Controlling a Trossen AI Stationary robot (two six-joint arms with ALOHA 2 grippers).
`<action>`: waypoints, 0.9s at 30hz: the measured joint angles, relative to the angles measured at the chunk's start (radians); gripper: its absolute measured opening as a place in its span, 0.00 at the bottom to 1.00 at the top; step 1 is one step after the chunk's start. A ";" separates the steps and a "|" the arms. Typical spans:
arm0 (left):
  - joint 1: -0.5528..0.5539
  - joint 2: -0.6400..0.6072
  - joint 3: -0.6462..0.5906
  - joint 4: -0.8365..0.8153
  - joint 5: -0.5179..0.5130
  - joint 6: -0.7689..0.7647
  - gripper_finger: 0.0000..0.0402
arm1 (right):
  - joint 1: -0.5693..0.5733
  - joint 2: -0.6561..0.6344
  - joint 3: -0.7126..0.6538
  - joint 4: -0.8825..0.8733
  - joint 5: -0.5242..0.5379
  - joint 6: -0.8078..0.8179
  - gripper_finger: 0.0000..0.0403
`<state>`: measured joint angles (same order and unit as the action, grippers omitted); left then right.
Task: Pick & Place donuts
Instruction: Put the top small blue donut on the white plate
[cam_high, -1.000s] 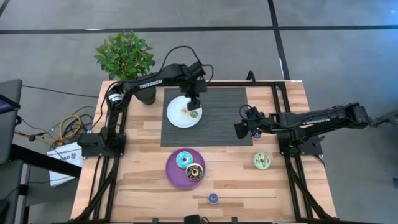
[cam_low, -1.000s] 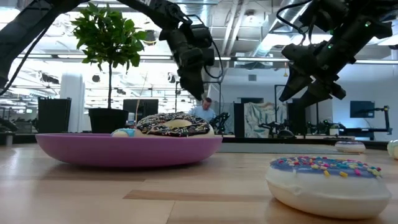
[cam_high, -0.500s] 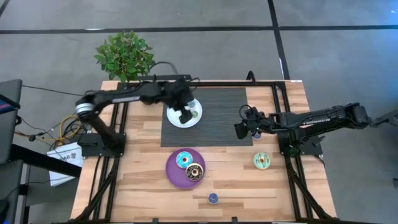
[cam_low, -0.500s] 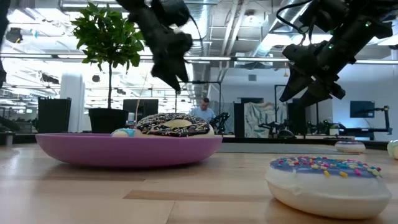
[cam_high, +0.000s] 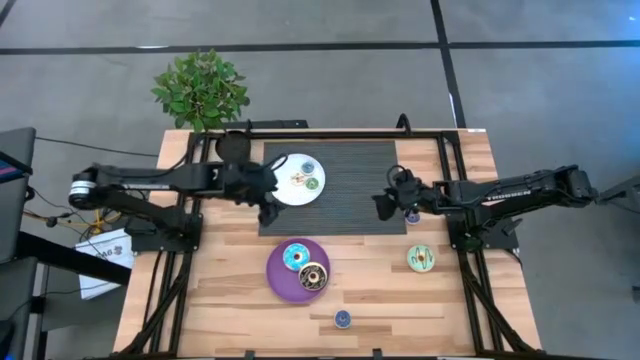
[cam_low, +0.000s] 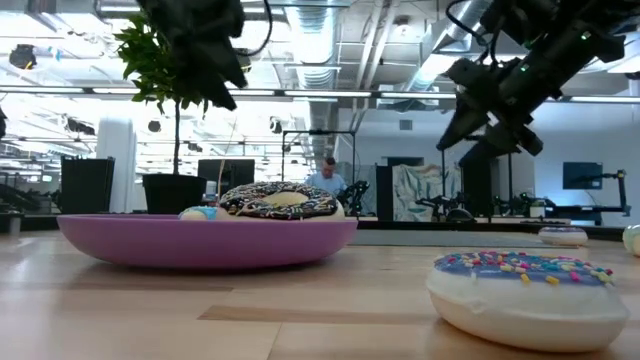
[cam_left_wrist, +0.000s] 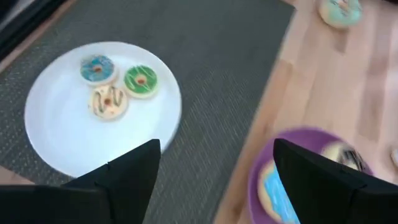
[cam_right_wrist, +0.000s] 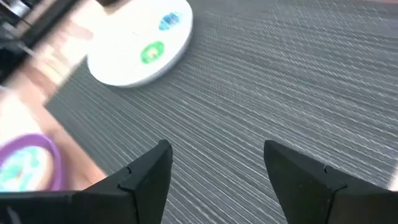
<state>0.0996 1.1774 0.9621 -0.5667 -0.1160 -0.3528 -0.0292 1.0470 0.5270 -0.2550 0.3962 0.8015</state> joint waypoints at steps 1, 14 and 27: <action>-0.016 -0.013 0.000 -0.014 -0.002 0.008 0.76 | 0.000 0.000 0.000 0.019 -0.001 -0.009 0.61; -0.250 -0.126 0.000 -0.166 -0.267 0.064 0.76 | -0.049 0.010 0.163 -0.098 -0.003 -0.137 0.61; -0.290 -0.226 -0.309 0.184 -0.225 -0.038 0.76 | -0.284 0.264 0.379 -0.847 -0.345 0.028 0.61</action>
<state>-0.1909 0.9519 0.6534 -0.3830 -0.3413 -0.3907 -0.3135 1.3107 0.9058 -1.1017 0.0509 0.8297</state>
